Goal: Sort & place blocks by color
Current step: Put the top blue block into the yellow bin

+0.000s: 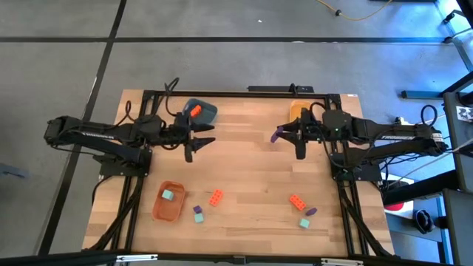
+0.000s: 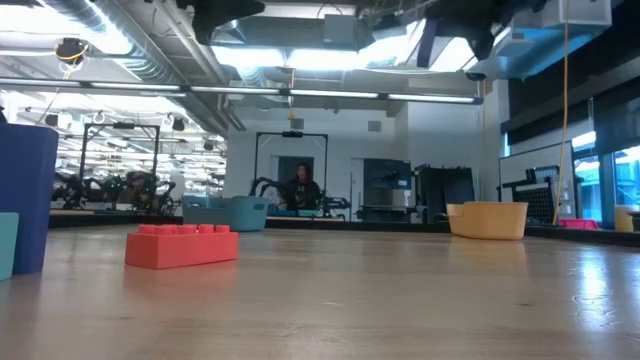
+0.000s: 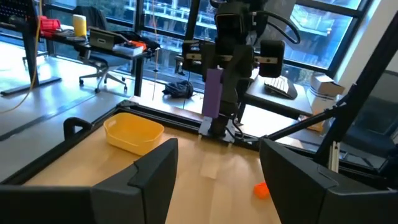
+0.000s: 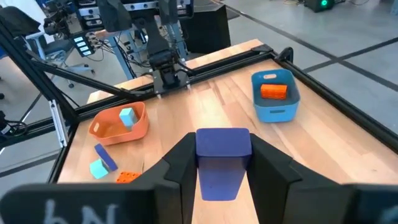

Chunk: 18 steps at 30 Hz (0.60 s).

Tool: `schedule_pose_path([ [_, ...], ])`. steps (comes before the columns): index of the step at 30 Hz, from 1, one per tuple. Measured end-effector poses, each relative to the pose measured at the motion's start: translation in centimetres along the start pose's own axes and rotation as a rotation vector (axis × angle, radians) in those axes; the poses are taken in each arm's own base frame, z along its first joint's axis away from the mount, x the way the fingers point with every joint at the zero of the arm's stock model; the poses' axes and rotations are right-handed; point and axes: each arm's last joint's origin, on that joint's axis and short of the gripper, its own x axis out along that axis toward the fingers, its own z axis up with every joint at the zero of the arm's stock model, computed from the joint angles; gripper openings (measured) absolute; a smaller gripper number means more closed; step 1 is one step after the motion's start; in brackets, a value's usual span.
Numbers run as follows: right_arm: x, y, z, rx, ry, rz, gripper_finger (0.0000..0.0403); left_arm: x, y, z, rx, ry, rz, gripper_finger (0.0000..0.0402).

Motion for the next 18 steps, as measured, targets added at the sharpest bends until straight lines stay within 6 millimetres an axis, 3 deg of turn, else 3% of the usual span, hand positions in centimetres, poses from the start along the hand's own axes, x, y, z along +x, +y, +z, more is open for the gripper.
schedule_pose_path([
  [6, 0.3, -0.1, -0.2, 0.062, 0.019, -0.013, 0.0109, 0.0, 0.0, 0.0, -0.002, 0.003, 0.002, 0.0218],
  [10, 0.1, -0.4, -0.5, 0.101, 0.065, -0.121, 0.0109, 0.0, 0.0, 0.0, -0.002, 0.003, 0.001, 0.0218],
  [18, -0.1, -2.8, 2.9, 0.063, 0.323, -0.493, 0.0109, 0.0, 0.0, 0.0, -0.005, -0.004, 0.000, 0.0218],
])
